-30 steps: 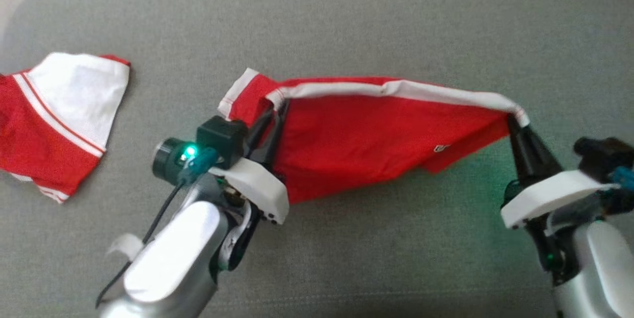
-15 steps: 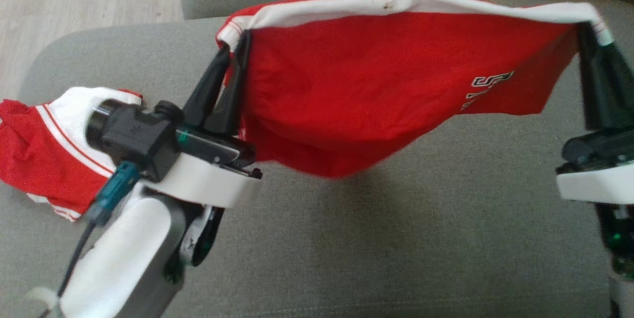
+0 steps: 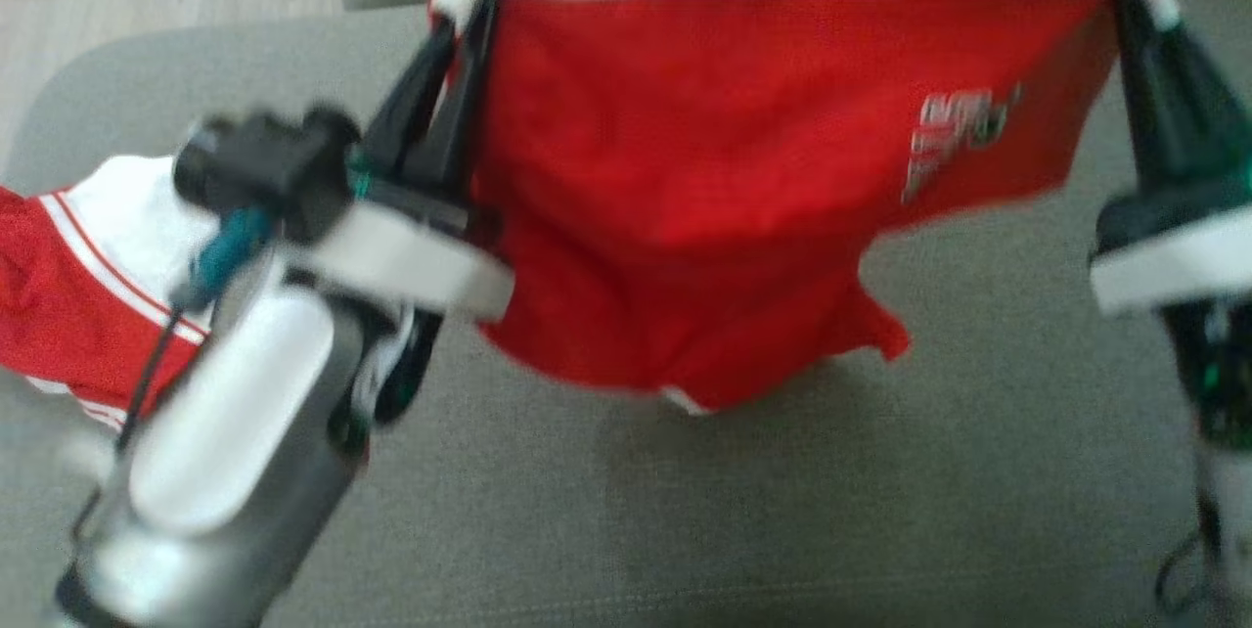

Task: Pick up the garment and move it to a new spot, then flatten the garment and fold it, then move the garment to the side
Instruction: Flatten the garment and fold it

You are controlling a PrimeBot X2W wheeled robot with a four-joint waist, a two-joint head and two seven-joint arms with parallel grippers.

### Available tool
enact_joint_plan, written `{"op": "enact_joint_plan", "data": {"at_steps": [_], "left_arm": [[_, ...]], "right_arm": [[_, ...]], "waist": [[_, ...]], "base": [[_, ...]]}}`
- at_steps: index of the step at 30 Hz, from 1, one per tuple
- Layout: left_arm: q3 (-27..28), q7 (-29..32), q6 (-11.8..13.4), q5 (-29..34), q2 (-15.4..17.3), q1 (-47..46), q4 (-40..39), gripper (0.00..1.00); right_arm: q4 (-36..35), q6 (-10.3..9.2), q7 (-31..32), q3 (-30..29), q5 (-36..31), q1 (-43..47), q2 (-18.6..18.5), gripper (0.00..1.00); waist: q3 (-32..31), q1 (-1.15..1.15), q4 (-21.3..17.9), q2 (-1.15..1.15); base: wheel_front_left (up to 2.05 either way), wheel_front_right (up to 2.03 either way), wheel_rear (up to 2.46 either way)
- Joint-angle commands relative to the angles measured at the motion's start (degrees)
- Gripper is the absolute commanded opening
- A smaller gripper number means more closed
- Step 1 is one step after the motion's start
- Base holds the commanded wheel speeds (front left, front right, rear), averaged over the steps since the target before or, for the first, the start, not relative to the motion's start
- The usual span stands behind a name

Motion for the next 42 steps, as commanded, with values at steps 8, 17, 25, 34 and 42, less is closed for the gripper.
{"op": "enact_joint_plan", "data": {"at_steps": [8,17,25,34,42], "left_arm": [[5.80,-5.64,-7.40,-2.82,-7.23,-24.46,24.73,0.00],[14.04,-6.49,-10.36,1.98,-11.48,-35.36,40.10,0.00],[19.44,-6.50,-11.94,4.18,-14.36,-29.80,54.65,0.00],[21.77,-6.51,-12.36,5.90,-15.67,-21.17,56.15,0.00],[18.04,-6.51,-14.85,8.27,-15.76,-2.81,38.73,0.00]], "right_arm": [[19.96,0.23,-7.47,7.72,4.06,-28.49,-2.48,0.00],[44.46,0.23,-20.10,14.35,5.51,-47.02,4.10,0.00],[64.66,0.23,-22.86,25.25,11.53,-46.53,10.39,0.00],[69.72,0.23,-26.52,32.58,19.92,-38.54,11.00,0.00],[59.42,0.23,-28.66,33.39,21.03,-24.24,3.06,0.00]], "waist": [[5.21,0.00,-2.18,0.00],[8.40,0.00,-5.25,0.00],[12.12,0.00,-6.21,0.00],[14.09,0.00,-5.10,0.00],[11.95,0.00,-3.95,0.00]], "base": [[0.00,0.00,0.00],[0.00,0.00,0.00],[0.00,0.00,0.00],[0.00,0.00,0.00],[0.00,0.00,0.00]]}}
